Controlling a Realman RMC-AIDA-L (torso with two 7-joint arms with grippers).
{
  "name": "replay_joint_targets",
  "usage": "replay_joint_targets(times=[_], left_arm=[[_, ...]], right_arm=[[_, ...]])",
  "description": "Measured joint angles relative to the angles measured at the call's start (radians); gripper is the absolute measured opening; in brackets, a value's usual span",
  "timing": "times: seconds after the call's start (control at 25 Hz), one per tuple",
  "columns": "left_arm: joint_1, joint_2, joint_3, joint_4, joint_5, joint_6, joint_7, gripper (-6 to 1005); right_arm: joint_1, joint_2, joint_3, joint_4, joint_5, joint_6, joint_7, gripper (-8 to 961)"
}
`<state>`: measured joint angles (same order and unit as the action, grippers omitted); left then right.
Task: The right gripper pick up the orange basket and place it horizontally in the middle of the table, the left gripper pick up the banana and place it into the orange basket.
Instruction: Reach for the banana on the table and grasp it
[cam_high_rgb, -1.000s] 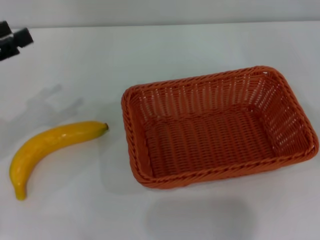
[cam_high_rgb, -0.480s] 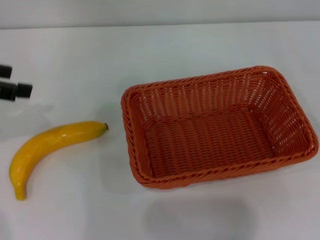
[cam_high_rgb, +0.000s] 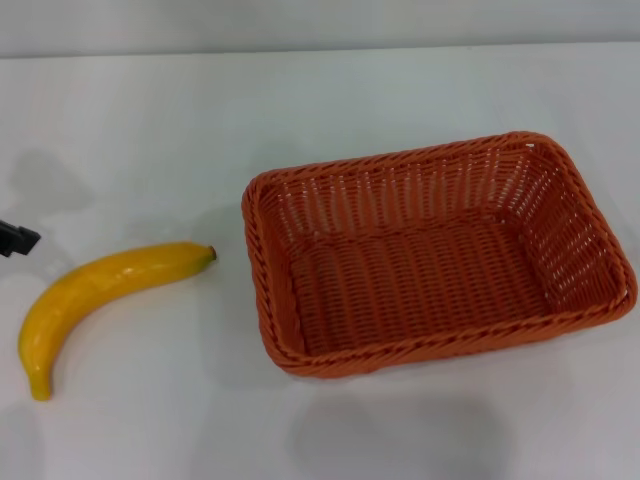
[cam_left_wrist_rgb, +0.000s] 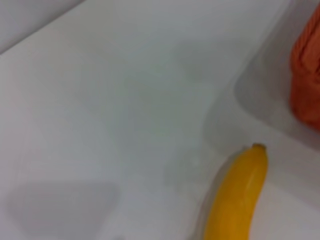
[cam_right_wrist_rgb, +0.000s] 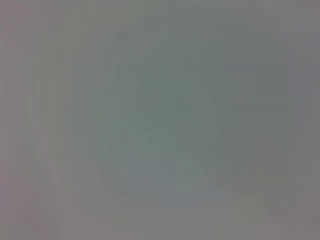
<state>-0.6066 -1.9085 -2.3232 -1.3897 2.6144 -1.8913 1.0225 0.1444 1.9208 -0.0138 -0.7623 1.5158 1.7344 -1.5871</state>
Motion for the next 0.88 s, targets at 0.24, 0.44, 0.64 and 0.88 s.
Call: replay_joint_targets(times=[0.24, 0.44, 0.64, 0.88], left_arm=[[0.033, -0.06, 0.113, 0.014, 0.046, 0.134, 0.044, 882], [0.04, -0.138, 0.142, 0.05, 0.119, 0.202, 0.093, 881], [0.045, -0.166, 0.161, 0.089, 0.149, 0.241, 0.1, 880], [0.067, -0.167, 0.166, 0.104, 0.144, 0.266, 0.102, 879]], right_arm=[[0.009, 0.016, 0.0, 0.006, -0.003, -0.013, 0.002, 844], [0.013, 0.017, 0.001, 0.034, -0.003, -0.016, 0.002, 885], [0.014, 0.017, 0.002, 0.04, 0.0, -0.017, 0.004, 885], [0.013, 0.014, 0.002, 0.06, 0.001, -0.017, 0.007, 885]])
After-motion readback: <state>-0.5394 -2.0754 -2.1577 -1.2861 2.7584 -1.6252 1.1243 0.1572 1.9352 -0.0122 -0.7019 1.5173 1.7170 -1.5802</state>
